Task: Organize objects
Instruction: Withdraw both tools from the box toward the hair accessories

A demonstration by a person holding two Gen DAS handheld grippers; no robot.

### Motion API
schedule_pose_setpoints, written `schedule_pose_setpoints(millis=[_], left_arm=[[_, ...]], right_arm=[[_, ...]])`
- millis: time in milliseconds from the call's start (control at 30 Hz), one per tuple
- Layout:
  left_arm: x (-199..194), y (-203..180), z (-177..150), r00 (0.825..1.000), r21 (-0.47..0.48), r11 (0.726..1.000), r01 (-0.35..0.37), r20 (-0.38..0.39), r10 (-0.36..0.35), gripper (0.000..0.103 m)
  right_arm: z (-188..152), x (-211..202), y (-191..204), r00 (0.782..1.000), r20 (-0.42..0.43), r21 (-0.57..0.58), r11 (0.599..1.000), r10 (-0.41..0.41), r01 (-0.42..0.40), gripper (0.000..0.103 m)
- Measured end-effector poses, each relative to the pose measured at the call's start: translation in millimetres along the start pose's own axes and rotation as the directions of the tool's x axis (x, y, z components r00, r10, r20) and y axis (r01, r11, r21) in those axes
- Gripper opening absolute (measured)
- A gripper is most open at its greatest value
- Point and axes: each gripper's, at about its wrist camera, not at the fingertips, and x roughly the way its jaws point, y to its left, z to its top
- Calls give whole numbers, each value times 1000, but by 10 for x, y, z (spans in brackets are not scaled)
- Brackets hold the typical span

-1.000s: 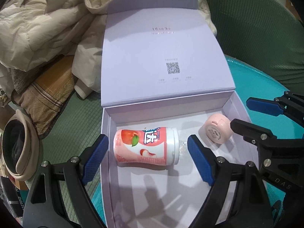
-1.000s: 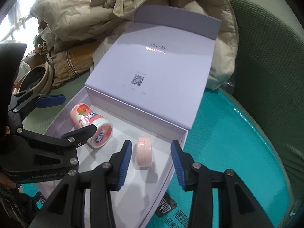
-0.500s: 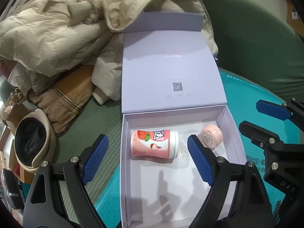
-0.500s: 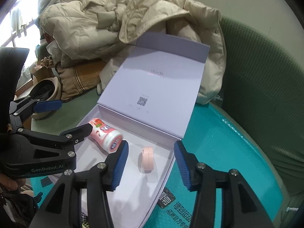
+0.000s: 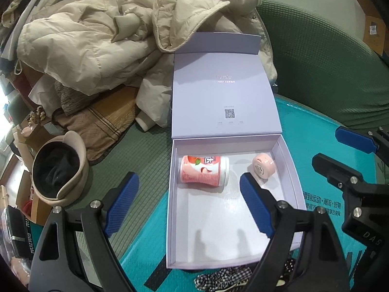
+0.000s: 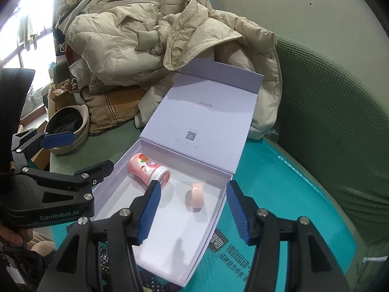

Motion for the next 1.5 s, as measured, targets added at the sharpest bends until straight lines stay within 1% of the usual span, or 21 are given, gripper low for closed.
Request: schedule_pose_setpoints(millis=[400,667,767,1000,1133,1500], left_arm=[[-269,44,-246,1000,-14,1000,17,15,-17,85],[-354,58,-449,1000,-32,999,29,-1,-29,85],[-374,56,-530,999,-39,999,35,-10,-35,85],[-386,40,-725,999,-35,999,16,-27,-17,85],[-371,47,-860,999,-46,999,28,-46,-30,85],[-301,93,-1244,995,-74,997,33,-96,-40,85]], right_arm=[[-216,-264,136,1000,5,15,1000,-6,6,59],[-426,-378,204,1000,-3,31,1000,-3,3,59],[-502,-393,228,1000,-11,33,999,-1,1,59],[-708,-403,281,999,-36,43,999,4,-3,59],[-831,-400,311,999,-51,51,999,7,-4,59],[-1177,-317,461,993,-112,51,998,36,-31,59]])
